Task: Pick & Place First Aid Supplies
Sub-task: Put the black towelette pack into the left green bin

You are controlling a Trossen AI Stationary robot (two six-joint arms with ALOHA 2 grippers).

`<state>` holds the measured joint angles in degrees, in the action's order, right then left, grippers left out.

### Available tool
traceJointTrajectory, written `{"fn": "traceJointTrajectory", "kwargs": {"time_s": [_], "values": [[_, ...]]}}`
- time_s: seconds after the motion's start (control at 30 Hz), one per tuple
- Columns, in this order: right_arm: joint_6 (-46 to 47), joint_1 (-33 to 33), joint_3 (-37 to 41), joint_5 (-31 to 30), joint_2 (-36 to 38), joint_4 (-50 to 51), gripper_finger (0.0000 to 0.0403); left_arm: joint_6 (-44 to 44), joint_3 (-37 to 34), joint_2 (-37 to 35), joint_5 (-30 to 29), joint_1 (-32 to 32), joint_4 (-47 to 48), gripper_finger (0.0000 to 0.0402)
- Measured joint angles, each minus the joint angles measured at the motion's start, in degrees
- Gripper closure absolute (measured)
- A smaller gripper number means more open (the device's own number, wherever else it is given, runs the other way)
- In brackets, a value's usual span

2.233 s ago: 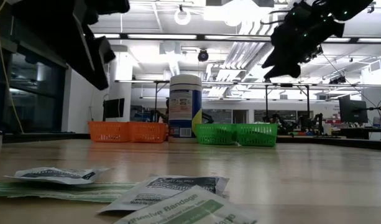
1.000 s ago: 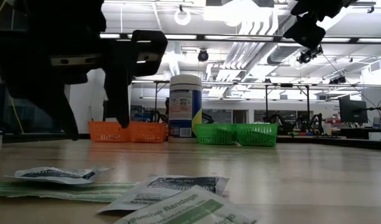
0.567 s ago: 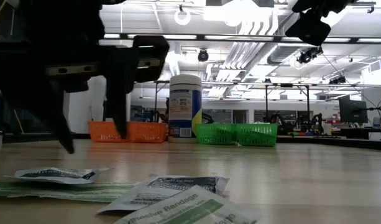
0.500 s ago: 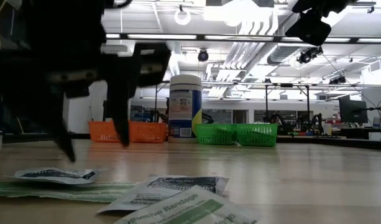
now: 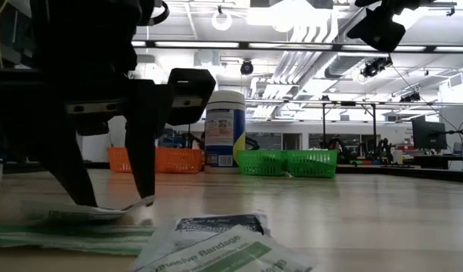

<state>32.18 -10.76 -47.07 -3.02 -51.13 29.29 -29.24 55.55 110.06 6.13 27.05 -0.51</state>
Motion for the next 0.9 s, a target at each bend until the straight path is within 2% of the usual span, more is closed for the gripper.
{"fn": "traceJointTrajectory", "kwargs": {"time_s": [0.33,0.63,0.9], "values": [[1.5,-1.9,0.0,-1.8,0.0,0.0,0.0176,5.5,0.0,1.0,1.5,0.0,0.6,0.0393],[2.6,-4.2,0.0,-4.2,0.0,-1.1,0.0176,13.2,-0.4,-1.0,-0.8,0.0,0.5,0.0401],[2.5,-5.6,0.0,-7.3,-0.2,-1.8,0.0176,14.6,-0.7,-6.5,-8.3,-0.1,2.2,0.0401]]}}
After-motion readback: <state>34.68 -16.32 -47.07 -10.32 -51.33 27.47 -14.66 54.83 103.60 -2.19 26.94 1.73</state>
